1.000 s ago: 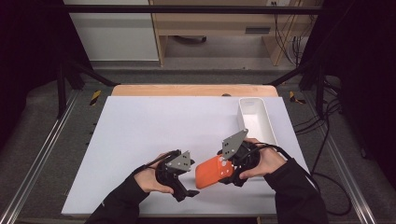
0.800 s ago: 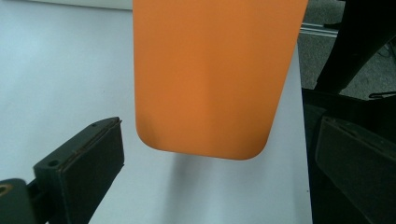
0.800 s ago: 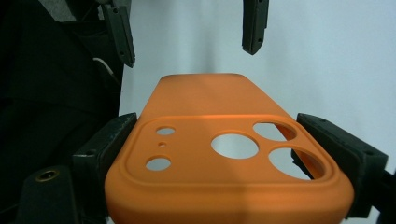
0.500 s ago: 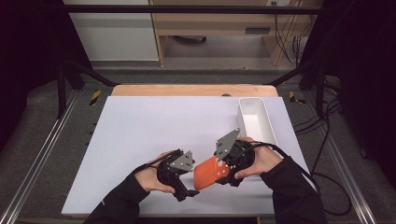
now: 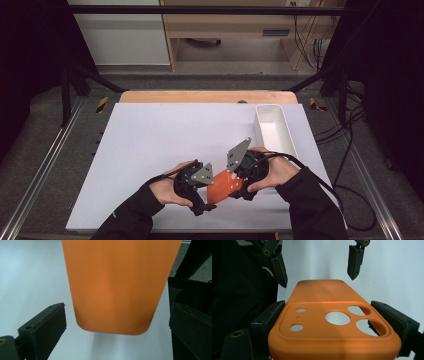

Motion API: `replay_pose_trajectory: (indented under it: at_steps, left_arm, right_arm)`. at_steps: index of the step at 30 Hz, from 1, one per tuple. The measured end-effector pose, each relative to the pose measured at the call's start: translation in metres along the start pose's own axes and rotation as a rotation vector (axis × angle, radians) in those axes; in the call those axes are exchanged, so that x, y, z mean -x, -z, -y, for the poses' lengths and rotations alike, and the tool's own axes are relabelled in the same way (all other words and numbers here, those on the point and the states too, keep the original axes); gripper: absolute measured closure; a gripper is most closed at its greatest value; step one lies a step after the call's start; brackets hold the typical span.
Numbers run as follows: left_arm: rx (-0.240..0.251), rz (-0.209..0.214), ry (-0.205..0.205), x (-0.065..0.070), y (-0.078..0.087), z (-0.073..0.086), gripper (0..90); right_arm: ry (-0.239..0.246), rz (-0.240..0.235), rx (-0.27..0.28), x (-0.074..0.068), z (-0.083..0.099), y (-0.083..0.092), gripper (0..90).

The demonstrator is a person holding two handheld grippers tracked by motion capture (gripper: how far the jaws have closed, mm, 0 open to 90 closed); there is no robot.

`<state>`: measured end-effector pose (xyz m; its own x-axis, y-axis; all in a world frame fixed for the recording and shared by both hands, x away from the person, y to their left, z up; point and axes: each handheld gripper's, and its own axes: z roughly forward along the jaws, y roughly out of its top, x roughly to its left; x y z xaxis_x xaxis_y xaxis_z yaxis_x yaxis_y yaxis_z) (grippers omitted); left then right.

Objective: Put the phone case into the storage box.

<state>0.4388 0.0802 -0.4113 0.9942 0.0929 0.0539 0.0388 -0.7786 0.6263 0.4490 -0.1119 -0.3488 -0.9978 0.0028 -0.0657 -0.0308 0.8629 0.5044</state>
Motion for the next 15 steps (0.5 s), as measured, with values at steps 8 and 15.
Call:
replay_pose_trajectory:
  at_steps: [8, 15]
  left_arm:
    - [-0.04, -0.002, -0.004, -0.0008, -0.0044, -0.0044, 0.7]
    - [-0.068, -0.005, -0.005, -0.0012, -0.0074, -0.0087, 0.8]
  right_arm:
    - [-0.004, -0.004, -0.009, -0.0006, -0.0027, -0.0038, 15.9]
    - [0.002, -0.007, -0.019, -0.0015, -0.0045, -0.0073, 15.9]
